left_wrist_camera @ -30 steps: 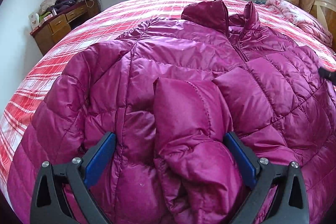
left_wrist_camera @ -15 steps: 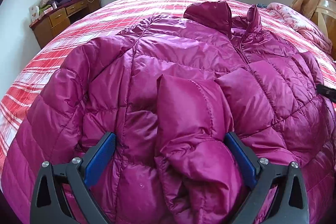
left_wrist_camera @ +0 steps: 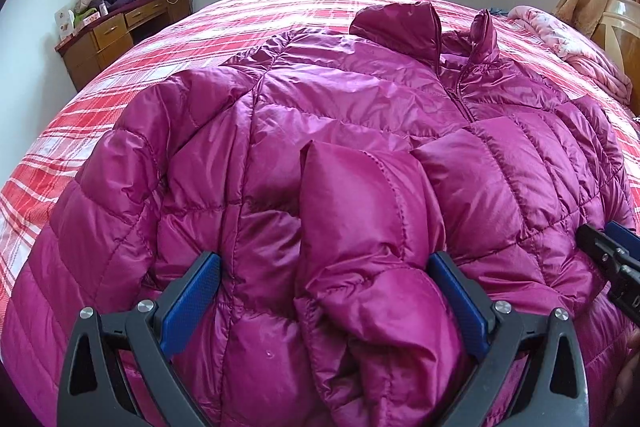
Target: Fold large clothes
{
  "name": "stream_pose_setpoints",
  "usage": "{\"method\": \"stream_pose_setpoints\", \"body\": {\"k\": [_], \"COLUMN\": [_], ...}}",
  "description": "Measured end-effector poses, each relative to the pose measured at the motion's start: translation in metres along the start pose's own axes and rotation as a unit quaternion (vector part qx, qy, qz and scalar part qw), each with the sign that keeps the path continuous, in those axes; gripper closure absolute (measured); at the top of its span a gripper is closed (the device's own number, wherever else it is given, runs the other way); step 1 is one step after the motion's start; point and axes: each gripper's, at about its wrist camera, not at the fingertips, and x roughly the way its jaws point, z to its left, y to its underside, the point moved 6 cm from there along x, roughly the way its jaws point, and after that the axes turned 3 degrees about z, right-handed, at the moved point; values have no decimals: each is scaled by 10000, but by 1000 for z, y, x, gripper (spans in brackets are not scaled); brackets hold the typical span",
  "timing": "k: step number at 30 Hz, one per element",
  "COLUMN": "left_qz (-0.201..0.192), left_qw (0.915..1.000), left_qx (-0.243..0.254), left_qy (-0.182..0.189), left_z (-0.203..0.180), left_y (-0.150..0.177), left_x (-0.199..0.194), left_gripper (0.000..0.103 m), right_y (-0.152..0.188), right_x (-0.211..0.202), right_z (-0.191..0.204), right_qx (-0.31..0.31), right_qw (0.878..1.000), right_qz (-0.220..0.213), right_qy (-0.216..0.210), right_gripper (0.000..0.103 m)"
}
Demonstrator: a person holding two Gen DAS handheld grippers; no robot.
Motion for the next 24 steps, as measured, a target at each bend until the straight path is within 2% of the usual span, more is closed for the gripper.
{"method": "stream_pose_setpoints", "body": {"k": [3,20,22,24], "left_qz": [10,113,134,-19], "left_qw": [10000,9999,9996,9994], "left_qx": [-3,84,227,333], "left_qy": [7,45,92,7], "left_z": [0,-1,1,9], "left_y": [0,-1,-3,-5], "left_x": [0,3,-2,-18], "left_gripper": [1,1,1,1], "right_y": [2,4,4,4], "right_x": [1,5,5,5], "right_z": [6,7,7,7], "right_qx": [-166,-193,-194,-192], "right_qw": [9997,9995,9995,9995], "right_qz": [27,23,10,6], "right_qy": [198,246,249,238], "right_gripper": [35,33,33,33]}}
